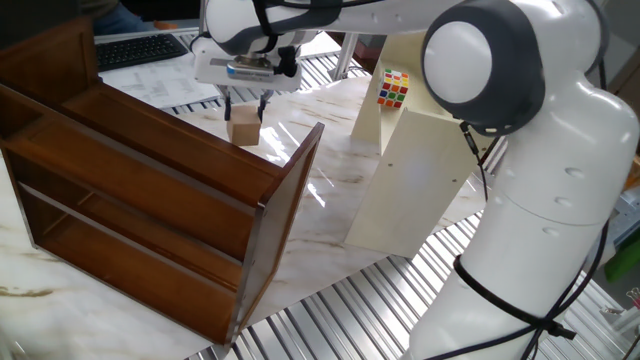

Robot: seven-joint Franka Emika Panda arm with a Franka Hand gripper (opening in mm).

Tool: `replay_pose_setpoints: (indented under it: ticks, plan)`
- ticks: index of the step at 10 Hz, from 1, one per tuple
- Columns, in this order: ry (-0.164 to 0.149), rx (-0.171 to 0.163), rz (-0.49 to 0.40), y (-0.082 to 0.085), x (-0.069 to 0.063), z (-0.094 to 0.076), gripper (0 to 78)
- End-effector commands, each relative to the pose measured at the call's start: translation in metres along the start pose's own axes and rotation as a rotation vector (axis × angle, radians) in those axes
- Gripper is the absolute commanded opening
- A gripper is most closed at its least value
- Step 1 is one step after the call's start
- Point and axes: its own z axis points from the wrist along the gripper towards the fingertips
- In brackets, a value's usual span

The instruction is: Put the object on the shelf

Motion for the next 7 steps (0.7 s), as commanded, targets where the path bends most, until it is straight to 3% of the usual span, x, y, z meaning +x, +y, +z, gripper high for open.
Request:
replay_pose_setpoints:
  ticks: [1,2,4,7]
  plan:
    - [-0.026,-0.002,0.005,0.0002,-0.0018,-0.002,1.4]
    - [-0.055,0.004,0.001,0.0002,-0.0018,-0.002,1.4]
    - [-0.077,0.008,-0.017,0.0002,-0.0018,-0.002,1.4]
    - [-0.089,0.004,-0.034,0.0002,-0.0018,-0.002,1.4]
